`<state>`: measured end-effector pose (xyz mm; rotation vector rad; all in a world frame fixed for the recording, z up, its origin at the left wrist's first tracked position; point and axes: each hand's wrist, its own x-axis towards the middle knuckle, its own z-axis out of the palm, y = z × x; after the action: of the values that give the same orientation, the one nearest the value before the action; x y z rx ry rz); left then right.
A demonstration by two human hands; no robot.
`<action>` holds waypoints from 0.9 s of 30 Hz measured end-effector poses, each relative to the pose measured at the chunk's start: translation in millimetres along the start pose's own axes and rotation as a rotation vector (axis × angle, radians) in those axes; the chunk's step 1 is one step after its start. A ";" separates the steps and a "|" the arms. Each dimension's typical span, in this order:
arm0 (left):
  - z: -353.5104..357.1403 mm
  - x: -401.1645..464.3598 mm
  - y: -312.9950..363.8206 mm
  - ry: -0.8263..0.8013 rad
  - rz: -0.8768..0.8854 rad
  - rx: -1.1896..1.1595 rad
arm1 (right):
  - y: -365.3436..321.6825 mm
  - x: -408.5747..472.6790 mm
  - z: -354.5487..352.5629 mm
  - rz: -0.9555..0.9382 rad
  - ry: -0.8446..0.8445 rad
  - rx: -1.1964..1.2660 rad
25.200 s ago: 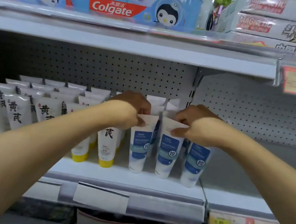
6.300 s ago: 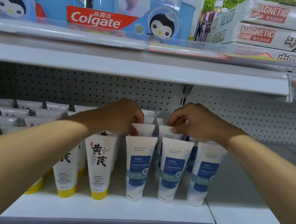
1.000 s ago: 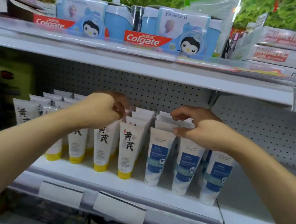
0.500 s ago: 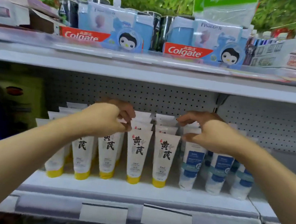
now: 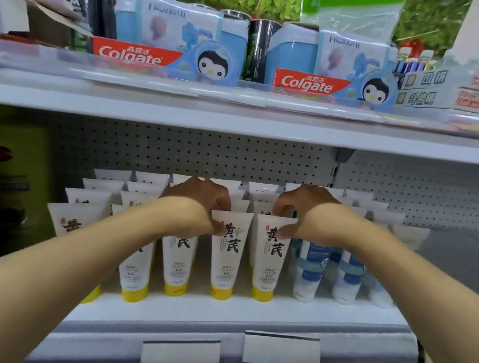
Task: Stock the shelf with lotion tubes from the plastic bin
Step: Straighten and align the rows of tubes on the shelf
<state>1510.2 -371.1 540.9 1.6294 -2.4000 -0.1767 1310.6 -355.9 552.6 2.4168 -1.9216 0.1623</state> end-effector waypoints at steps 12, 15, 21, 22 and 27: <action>10.2 11.3 5.1 -0.032 0.024 0.043 | -2.0 9.7 2.2 -0.107 -0.062 -0.055; 11.3 12.2 5.2 -0.023 0.020 0.053 | -0.7 9.2 2.8 -0.110 -0.058 -0.030; 10.7 12.2 4.1 -0.022 0.025 0.001 | 3.5 13.5 5.9 -0.091 -0.095 0.040; 10.7 11.7 3.6 -0.021 0.026 -0.004 | 3.9 13.8 6.2 -0.088 -0.099 0.043; 11.0 10.5 4.4 -0.010 0.025 0.023 | 5.5 14.2 6.9 -0.097 -0.093 0.042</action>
<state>1499.7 -379.6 532.5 1.6107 -2.4371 -0.1542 1308.8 -371.7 547.3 2.5819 -1.8501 0.0887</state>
